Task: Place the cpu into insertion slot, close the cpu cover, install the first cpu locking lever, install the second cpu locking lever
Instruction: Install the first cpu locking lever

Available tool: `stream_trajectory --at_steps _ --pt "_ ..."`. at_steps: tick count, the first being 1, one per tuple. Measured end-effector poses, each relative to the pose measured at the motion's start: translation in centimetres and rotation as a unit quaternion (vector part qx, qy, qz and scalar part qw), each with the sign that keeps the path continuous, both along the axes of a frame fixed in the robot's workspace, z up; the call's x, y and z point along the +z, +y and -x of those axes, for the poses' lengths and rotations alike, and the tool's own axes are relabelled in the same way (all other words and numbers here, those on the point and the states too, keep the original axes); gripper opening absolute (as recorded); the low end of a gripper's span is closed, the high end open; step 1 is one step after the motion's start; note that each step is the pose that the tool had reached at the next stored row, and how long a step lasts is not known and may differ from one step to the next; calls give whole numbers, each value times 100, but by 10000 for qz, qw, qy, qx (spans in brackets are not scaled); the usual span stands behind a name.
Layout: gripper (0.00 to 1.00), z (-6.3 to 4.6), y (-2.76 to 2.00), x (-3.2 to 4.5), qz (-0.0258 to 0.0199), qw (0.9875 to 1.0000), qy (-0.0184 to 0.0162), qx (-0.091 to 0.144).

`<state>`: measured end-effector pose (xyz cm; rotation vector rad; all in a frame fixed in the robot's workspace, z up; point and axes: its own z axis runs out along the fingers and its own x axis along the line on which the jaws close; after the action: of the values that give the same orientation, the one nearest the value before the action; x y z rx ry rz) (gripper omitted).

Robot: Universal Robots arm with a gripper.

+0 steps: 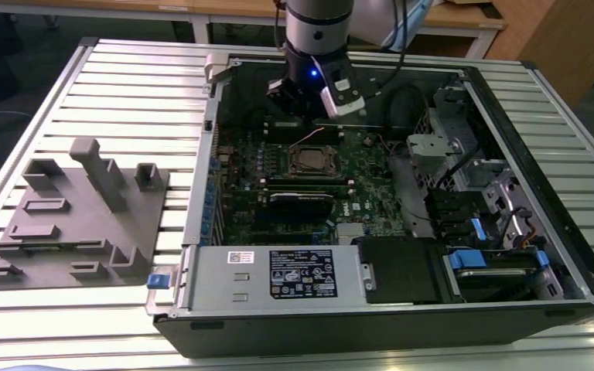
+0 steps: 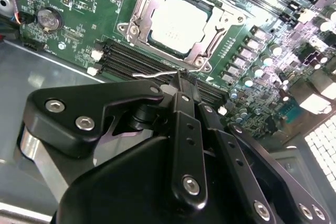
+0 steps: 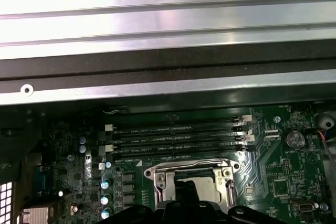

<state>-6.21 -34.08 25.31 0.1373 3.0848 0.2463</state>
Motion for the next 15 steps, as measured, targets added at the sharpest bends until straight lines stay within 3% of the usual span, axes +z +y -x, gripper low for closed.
stream_trajectory --at_steps 3,9,15 --pt "11 0 1 -15 -101 9999 -1 0" --pt "11 0 12 -56 -211 9998 0 0" --pt "11 -13 63 -95 -222 9998 -1 0"
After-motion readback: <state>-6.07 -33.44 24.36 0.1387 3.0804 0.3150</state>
